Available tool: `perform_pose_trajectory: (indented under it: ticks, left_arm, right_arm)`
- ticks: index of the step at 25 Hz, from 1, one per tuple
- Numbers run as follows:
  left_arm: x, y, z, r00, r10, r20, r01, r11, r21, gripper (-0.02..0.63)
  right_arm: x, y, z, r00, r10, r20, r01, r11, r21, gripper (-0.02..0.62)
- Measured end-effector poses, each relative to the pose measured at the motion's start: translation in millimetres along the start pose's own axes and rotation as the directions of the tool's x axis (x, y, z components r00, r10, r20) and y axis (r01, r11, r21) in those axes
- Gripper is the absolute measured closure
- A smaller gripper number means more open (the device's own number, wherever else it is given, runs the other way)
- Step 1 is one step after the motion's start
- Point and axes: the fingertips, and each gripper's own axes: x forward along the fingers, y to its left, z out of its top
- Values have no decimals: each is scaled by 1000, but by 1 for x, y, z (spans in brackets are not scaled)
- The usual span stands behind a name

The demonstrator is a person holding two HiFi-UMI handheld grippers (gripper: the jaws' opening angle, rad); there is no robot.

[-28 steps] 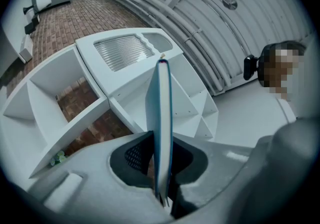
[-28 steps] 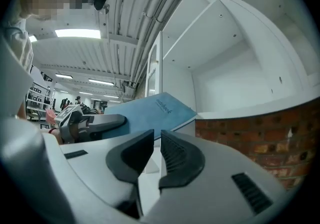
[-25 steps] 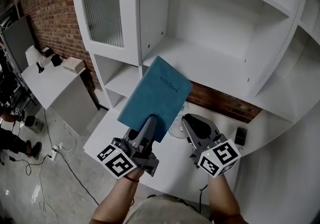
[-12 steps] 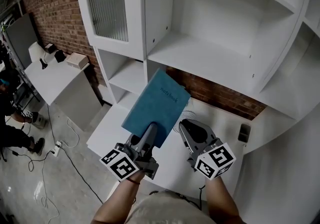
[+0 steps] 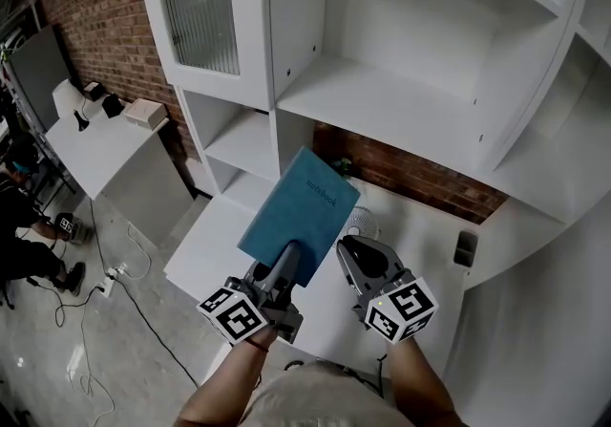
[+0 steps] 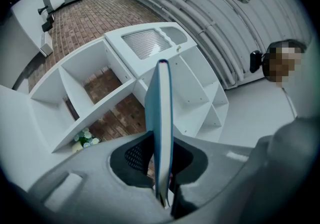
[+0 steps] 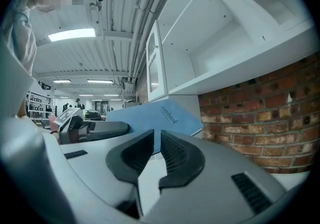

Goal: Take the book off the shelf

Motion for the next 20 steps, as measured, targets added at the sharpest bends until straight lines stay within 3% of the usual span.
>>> perform_pose_trajectory:
  ticks: [20]
  left_arm:
    - [-13, 39, -43, 999, 36, -25, -38, 997, -70, 560]
  right_arm:
    - [-1, 7, -52, 999, 39, -8, -39, 999, 1, 543]
